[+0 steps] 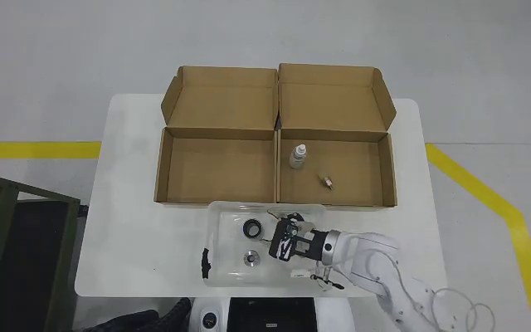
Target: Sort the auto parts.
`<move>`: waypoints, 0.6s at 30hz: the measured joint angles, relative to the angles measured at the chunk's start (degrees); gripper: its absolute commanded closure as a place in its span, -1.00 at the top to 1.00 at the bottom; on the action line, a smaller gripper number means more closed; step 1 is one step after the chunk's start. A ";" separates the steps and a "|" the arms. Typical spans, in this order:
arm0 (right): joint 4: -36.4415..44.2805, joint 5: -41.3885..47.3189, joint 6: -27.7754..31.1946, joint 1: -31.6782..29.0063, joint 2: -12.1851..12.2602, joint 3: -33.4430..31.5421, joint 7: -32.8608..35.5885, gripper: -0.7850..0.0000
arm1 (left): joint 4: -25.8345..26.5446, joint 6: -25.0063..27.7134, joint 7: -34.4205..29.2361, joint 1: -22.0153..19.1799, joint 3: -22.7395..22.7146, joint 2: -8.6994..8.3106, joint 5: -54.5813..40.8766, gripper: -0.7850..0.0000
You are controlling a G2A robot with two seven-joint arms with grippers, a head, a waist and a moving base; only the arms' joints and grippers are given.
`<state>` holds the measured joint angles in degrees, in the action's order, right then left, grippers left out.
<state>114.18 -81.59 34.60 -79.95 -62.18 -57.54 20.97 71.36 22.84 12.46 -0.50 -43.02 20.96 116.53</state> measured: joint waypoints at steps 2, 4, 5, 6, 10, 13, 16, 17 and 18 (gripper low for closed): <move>-0.39 -0.70 -0.11 0.16 -0.09 0.69 0.05 0.19 | 0.00 0.00 0.00 0.00 0.00 0.00 0.00 1.00; -0.97 -1.41 -0.37 0.48 -0.24 1.62 0.11 0.19 | 0.00 0.00 0.00 0.00 0.00 0.00 0.00 1.00; -1.28 -1.61 -0.53 0.68 -0.32 2.03 0.06 0.22 | 0.00 0.00 0.00 0.00 0.00 0.00 0.00 1.00; -1.71 -1.83 -0.70 0.97 -0.44 2.59 0.01 0.28 | 0.00 0.00 0.00 0.00 0.00 0.00 0.00 1.00; -3.18 -2.47 -1.19 2.27 -0.86 4.22 -0.35 0.42 | 0.00 0.00 0.00 0.00 0.00 0.00 0.00 1.00; -4.75 -2.57 -1.84 3.53 -1.24 5.23 -0.62 0.45 | 0.00 0.00 0.00 0.00 0.00 0.00 0.00 1.00; -6.16 -2.35 -2.54 4.82 -1.66 6.24 -0.64 0.44 | 0.00 0.00 0.00 0.00 0.00 0.00 0.00 1.00; -6.54 -2.29 -2.69 5.16 -1.79 6.58 -0.59 0.44 | 0.00 0.00 0.00 0.00 0.00 0.00 0.00 1.00; -6.97 -2.21 -2.86 5.59 -1.96 7.05 -0.49 0.44 | 0.00 0.00 0.00 0.00 0.00 0.00 0.00 1.00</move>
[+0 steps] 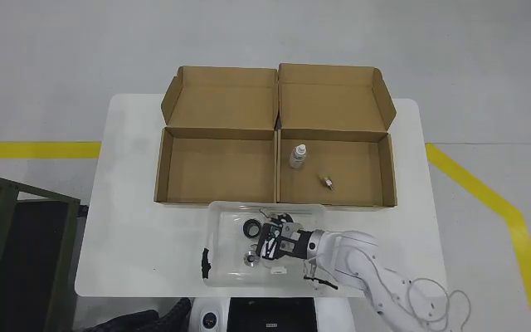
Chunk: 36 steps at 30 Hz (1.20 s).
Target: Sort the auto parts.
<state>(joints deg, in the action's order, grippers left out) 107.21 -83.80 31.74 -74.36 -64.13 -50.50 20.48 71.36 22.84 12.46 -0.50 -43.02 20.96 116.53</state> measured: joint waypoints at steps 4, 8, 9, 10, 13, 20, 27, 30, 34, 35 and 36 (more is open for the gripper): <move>-1.12 0.17 -0.28 1.23 -0.52 1.52 0.48 0.42 | 0.00 0.00 0.00 0.00 0.00 0.00 0.00 1.00; -2.50 0.53 -0.67 2.45 -1.04 2.77 0.75 0.42 | 0.00 0.00 0.00 0.00 0.00 0.00 0.00 1.00; -2.94 0.70 -0.76 2.80 -1.20 3.11 0.82 0.40 | 0.00 0.00 0.00 0.00 0.00 0.00 0.00 1.00; -3.24 0.86 -0.80 3.05 -1.32 3.36 0.86 0.40 | 0.00 0.00 0.00 0.00 0.00 0.00 0.00 1.00; -4.17 1.42 -0.86 3.84 -1.68 4.07 0.82 0.36 | 0.00 0.00 0.00 0.00 0.00 0.00 0.00 1.00; -6.30 2.74 -0.78 5.57 -2.41 5.11 0.65 0.00 | 0.00 0.00 0.00 0.00 0.00 0.00 0.00 1.00; -7.46 4.36 0.10 6.16 -2.75 5.23 0.25 -0.49 | 0.00 0.00 0.00 0.00 0.00 0.00 0.00 1.00; -7.55 4.83 0.62 6.18 -2.77 5.00 0.02 -0.90 | 0.00 0.00 0.00 0.00 0.00 0.00 0.00 1.00; -6.97 5.24 1.03 5.93 -2.73 4.59 -0.33 -1.00 | 0.00 0.00 0.00 0.00 0.00 0.00 0.00 1.00; -6.75 5.41 1.26 5.81 -2.71 4.50 -0.42 -1.00 | 0.00 0.00 0.00 0.00 0.00 0.00 0.00 1.00; -6.42 5.74 1.65 5.63 -2.67 4.37 -0.57 -1.00 | 0.00 0.00 0.00 0.00 0.00 0.00 0.00 1.00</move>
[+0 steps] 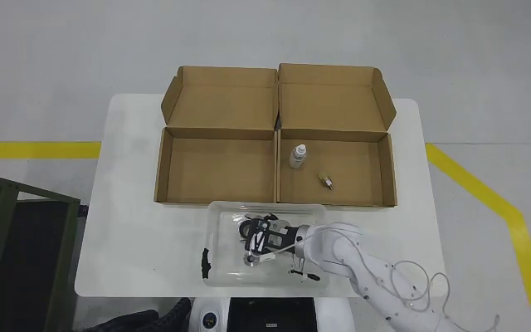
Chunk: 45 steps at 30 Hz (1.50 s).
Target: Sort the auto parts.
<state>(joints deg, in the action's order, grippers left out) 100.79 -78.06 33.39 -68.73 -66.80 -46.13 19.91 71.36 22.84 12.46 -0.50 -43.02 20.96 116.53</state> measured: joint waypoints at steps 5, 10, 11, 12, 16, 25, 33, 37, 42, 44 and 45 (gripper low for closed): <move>1.43 1.95 1.28 -0.90 0.27 -1.18 -0.43 -1.00 | 0.00 0.00 0.00 0.00 0.00 0.00 0.00 1.00; 3.18 5.48 2.91 -2.06 0.60 -2.75 -1.32 -1.00 | 0.00 0.00 0.00 0.00 0.00 0.00 0.00 1.00; 3.48 6.02 3.10 -2.28 0.67 -3.07 -1.43 -1.00 | 0.00 0.00 0.00 0.00 0.00 0.00 0.00 1.00; 3.86 6.75 3.25 -2.60 0.76 -3.53 -1.59 -1.00 | 0.00 0.00 0.00 0.00 0.00 0.00 0.00 1.00; 5.26 10.50 2.99 -4.04 1.07 -5.44 -2.20 -1.00 | 0.00 0.00 0.00 0.00 0.00 0.00 0.00 1.00; 8.67 19.55 2.25 -7.55 2.06 -11.38 -2.55 -1.00 | 0.00 0.00 0.00 0.00 0.00 0.00 0.00 1.00; 9.06 28.65 3.69 -9.13 2.69 -15.73 -3.47 -1.00 | 0.00 0.00 0.00 0.00 0.00 0.00 0.00 1.00; 8.34 33.19 4.29 -9.33 2.89 -17.29 -3.40 -1.00 | 0.00 0.00 0.00 0.00 0.00 0.00 0.00 1.00; 6.61 38.75 4.39 -8.23 3.01 -18.78 -2.48 -1.00 | 0.00 0.00 0.00 0.00 0.00 0.00 0.00 1.00; 6.19 40.08 4.42 -7.90 3.03 -19.05 -2.15 -1.00 | 0.00 0.00 0.00 0.00 0.00 0.00 0.00 1.00; 5.98 40.76 4.40 -7.76 3.04 -19.15 -2.05 -1.00 | 0.00 0.00 0.00 0.00 0.00 0.00 0.00 1.00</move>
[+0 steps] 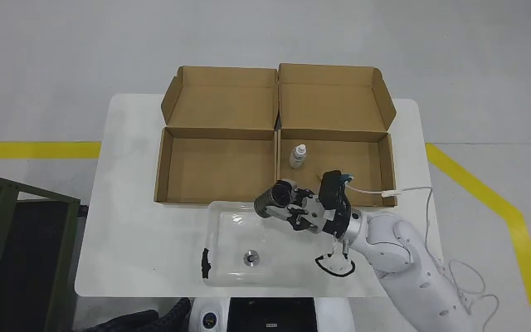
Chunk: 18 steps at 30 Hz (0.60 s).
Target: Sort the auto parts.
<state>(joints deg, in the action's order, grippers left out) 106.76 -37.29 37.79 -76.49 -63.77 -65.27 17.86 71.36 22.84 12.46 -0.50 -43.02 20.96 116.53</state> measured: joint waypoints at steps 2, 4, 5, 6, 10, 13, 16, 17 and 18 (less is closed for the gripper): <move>-0.26 0.74 -0.03 0.17 0.00 -0.10 0.08 -1.00 | 0.00 0.00 0.00 0.00 0.00 0.00 0.00 1.00; -0.52 1.27 -0.13 0.35 0.00 -0.14 0.11 -1.00 | 0.00 0.00 0.00 0.00 0.00 0.00 0.00 1.00; -0.63 1.43 -0.22 0.43 -0.02 -0.15 0.10 -1.00 | 0.00 0.00 0.00 0.00 0.00 0.00 0.00 1.00; -0.75 1.52 -0.47 0.55 -0.04 -0.17 0.00 -1.00 | 0.00 0.00 0.00 0.00 0.00 0.00 0.00 1.00; -0.53 -0.61 -2.08 1.06 -0.15 -0.08 -0.65 -1.00 | 0.00 0.00 0.00 0.00 0.00 0.00 0.00 1.00; -0.25 -3.76 -3.83 1.69 -0.32 0.42 -1.30 -1.00 | 0.00 0.00 0.00 0.00 0.00 0.00 0.00 1.00; -0.57 -6.70 -5.60 2.80 -0.60 1.45 -1.75 -1.00 | 0.00 0.00 0.00 0.00 0.00 0.00 0.00 1.00; -0.76 -7.51 -6.11 3.29 -0.72 1.87 -1.94 -1.00 | 0.00 0.00 0.00 0.00 0.00 0.00 0.00 1.00; -1.03 -8.70 -6.80 3.99 -0.88 2.47 -2.22 -1.00 | 0.00 0.00 0.00 0.00 0.00 0.00 0.00 1.00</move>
<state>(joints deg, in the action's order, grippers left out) 105.73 -45.99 30.99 -72.50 -64.65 -62.80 15.64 71.36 22.84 12.46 -0.50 -43.02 20.96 116.53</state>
